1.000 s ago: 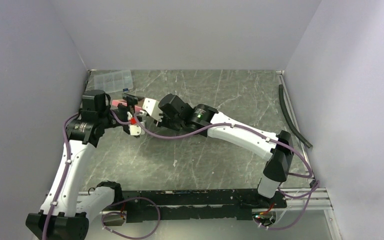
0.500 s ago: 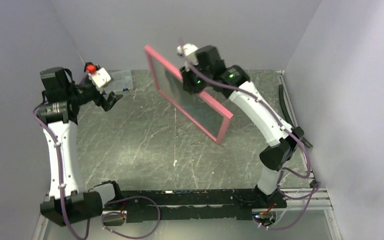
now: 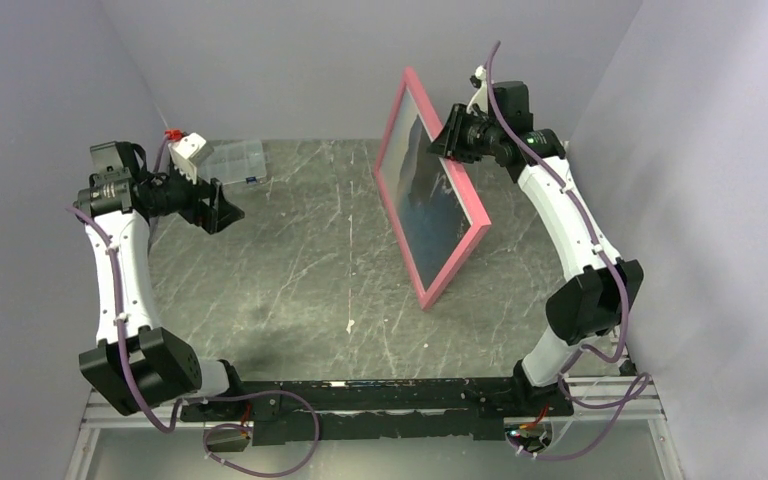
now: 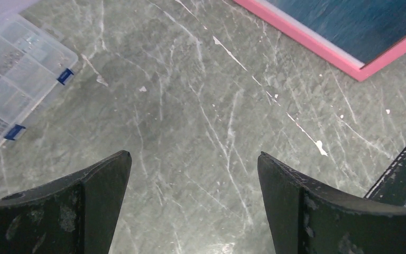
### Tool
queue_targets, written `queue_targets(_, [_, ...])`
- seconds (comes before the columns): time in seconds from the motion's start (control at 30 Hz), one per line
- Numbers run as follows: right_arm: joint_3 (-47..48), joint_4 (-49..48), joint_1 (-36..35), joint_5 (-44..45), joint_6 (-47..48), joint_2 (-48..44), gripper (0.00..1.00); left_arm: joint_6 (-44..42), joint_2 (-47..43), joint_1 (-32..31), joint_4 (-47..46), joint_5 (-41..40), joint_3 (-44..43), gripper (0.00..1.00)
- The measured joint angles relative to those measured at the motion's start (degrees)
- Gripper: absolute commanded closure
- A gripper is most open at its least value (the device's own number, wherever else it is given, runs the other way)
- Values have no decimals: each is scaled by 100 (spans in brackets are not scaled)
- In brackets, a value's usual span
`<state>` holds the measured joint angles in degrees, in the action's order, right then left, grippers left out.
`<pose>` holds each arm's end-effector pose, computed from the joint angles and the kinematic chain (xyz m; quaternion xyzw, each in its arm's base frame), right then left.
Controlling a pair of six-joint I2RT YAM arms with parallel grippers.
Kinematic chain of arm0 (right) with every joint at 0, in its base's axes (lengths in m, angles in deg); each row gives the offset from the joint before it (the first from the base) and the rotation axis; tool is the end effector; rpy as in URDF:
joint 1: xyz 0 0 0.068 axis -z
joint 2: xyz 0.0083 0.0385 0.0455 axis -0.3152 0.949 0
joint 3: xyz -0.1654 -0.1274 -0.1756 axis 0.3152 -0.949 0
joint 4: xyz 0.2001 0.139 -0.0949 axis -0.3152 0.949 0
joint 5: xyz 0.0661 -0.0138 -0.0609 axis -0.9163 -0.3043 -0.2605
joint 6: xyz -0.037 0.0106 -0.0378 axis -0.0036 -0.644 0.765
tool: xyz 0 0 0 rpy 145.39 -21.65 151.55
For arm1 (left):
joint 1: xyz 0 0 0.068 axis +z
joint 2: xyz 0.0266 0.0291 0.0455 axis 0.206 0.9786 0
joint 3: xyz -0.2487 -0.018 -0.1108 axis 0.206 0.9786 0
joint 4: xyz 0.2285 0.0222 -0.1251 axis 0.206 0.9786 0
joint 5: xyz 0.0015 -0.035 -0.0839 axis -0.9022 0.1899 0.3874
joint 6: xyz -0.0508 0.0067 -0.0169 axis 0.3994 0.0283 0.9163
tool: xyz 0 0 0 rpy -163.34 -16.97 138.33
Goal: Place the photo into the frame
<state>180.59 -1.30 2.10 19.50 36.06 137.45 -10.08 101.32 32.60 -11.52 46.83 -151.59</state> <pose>0.3567 0.1157 0.4120 -0.0296 0.8603 0.2924 0.4166 0.2482 0.0634 0.3846 0.2788 0.8095 -0.2186 0.4681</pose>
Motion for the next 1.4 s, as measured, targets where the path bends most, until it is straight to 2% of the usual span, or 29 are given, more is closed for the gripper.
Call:
queue_targets(0.23, [-369, -214, 203, -363, -256, -37, 91, 221, -61, 0, -155, 22, 352, 6])
queue_targets(0.37, [-966, -636, 354, -387, -442, -328, 92, 273, -57, 0, -221, 33, 573, 6])
queue_targets(0.53, [-2588, -1565, 422, -352, -754, -861, 87, 409, 11, 0, -236, -11, 699, 6])
queue_targets(0.67, [-4170, -2345, 332, -717, -1263, -863, 84, 678, 76, 0, -365, -227, 1117, 6])
queue_targets(0.77, [-4850, -2708, 258, -828, -1504, -844, 82, 866, 83, 0, -527, -415, 1502, 6])
queue_targets(0.87, [-5123, -3106, 249, -850, -1635, -844, 81, 1003, 76, 0, -728, -562, 1871, 6])
queue_targets(1.07, [-5744, -4041, 249, -901, -1895, -828, 62, 1073, 24, 0, -1043, -656, 2437, 6])
queue_targets(1.4, [-6323, -5523, 267, -1244, -2015, 181, 55, 1191, -61, -17, -1961, -907, 3401, 6])
